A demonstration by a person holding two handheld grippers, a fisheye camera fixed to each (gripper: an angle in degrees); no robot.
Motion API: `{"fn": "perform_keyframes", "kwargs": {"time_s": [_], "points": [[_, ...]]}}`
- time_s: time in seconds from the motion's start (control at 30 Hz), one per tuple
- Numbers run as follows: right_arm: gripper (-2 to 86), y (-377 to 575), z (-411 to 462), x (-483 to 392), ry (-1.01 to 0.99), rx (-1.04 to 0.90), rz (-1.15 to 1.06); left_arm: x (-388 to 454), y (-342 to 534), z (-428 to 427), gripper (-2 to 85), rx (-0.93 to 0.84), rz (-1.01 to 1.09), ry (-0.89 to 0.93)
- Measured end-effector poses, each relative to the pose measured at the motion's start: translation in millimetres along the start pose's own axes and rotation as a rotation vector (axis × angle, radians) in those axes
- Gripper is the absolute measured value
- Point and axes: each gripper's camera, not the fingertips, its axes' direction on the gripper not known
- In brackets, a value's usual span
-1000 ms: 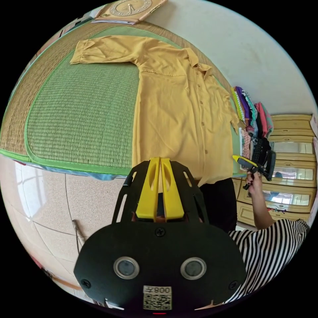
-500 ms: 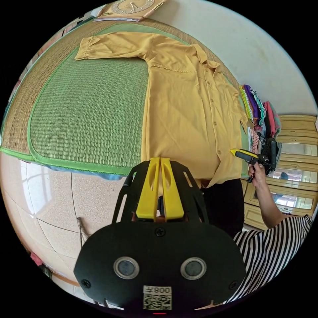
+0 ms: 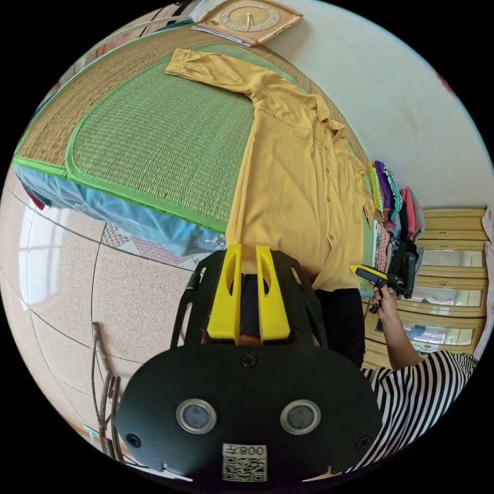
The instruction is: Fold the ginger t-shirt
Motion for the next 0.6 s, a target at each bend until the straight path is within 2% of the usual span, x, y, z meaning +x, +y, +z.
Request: {"fn": "perform_keyframes", "kwargs": {"time_s": [0.13,0.37,0.5,0.6], "points": [[0.1,0,1,0,0.006,-0.004,-0.022,-6,-4,6,0.9,-0.022,-0.042,-0.058],[0.3,20,-19,21,-0.008,0.049,0.081,-2,-5,-12,1.0,0.017,-0.002,-0.081],[0.9,36,-45,45,-0.024,0.129,0.167,1,-3,-25,3.0,0.057,0.011,-0.035],[2.5,54,-60,67,0.014,0.166,0.262,-6,-8,-21,5.6,0.020,-0.027,0.007]]}}
